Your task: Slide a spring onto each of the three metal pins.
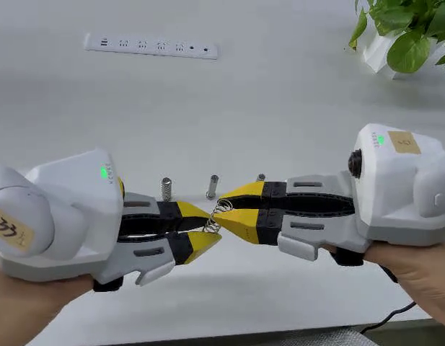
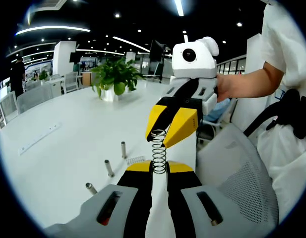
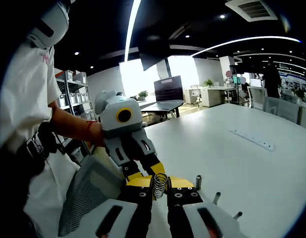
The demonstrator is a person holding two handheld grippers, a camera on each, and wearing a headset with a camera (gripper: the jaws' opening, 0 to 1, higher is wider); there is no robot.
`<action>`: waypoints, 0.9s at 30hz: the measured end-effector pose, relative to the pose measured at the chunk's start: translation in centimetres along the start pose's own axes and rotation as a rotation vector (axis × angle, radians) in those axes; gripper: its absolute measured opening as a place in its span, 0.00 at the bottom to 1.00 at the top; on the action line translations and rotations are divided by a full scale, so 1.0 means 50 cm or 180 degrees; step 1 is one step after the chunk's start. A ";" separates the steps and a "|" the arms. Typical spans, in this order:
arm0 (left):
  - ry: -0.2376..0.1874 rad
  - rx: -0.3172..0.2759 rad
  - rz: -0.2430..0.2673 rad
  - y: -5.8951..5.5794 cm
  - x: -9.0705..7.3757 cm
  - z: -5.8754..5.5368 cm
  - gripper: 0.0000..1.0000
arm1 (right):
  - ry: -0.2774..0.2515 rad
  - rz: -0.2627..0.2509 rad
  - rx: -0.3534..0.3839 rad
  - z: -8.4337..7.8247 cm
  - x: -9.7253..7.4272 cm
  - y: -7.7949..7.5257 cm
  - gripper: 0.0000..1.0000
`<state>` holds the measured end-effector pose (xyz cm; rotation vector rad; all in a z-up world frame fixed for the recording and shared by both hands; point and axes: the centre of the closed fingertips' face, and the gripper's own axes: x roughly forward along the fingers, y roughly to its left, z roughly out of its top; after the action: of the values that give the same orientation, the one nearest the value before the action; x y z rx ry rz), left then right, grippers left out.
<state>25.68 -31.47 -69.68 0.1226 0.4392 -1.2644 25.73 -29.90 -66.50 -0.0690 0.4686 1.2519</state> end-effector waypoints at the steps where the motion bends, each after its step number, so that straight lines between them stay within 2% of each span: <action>1: -0.0002 0.0003 -0.0005 -0.001 0.000 0.000 0.06 | 0.0013 0.0005 -0.0016 0.000 0.000 0.000 0.06; 14: -0.0012 -0.0002 -0.0019 -0.005 0.002 -0.004 0.06 | 0.0213 0.0042 -0.0267 -0.008 0.001 0.003 0.06; 23: -0.0043 -0.0002 -0.0011 -0.005 0.001 -0.003 0.06 | 0.0268 0.0103 -0.0270 -0.008 0.004 0.005 0.07; 27: -0.0068 -0.0012 -0.0002 -0.005 0.000 -0.001 0.06 | 0.0313 0.0135 -0.0247 -0.010 0.005 0.008 0.11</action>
<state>25.44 -31.55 -69.69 0.1057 0.4231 -1.2646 25.27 -29.71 -66.98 -0.1880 0.5086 1.3125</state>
